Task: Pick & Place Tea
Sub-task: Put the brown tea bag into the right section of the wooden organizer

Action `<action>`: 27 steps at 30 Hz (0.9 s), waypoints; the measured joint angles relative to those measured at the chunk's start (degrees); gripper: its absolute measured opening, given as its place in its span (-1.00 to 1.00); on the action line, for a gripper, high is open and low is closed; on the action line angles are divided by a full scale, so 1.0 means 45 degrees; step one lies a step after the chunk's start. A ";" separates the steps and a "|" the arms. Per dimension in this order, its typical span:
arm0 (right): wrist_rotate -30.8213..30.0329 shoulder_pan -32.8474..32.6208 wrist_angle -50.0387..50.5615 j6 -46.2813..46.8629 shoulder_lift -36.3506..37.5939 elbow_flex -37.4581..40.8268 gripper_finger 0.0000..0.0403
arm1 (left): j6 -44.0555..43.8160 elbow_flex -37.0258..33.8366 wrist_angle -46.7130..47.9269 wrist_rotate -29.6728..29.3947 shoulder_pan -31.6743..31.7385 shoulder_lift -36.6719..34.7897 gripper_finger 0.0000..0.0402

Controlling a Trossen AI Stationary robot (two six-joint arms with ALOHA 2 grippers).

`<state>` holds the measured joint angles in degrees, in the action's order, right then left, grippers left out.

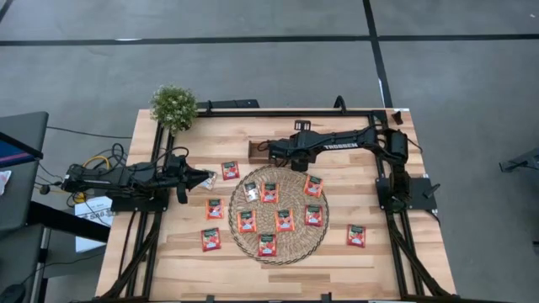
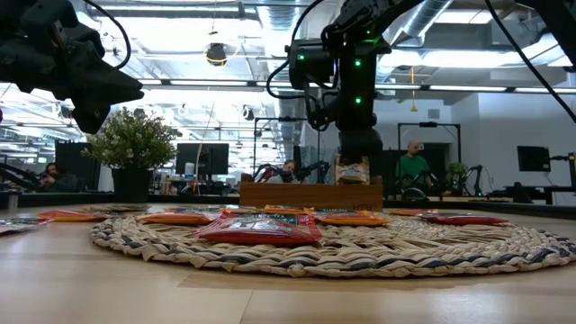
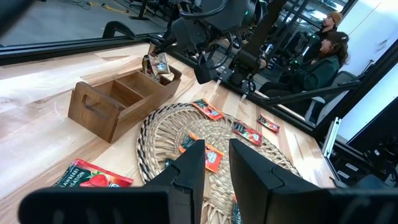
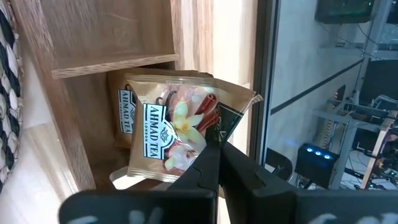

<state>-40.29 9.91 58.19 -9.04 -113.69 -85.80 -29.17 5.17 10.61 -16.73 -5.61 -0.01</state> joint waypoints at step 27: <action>-0.0012 0.0000 0.0015 0.0005 0.0000 0.0000 -0.59 | 0.0000 -0.0004 0.0000 -0.0005 0.0005 0.0000 -0.68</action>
<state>-40.35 9.91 58.26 -9.02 -113.69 -85.80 -29.17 5.15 10.61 -16.75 -5.58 -0.01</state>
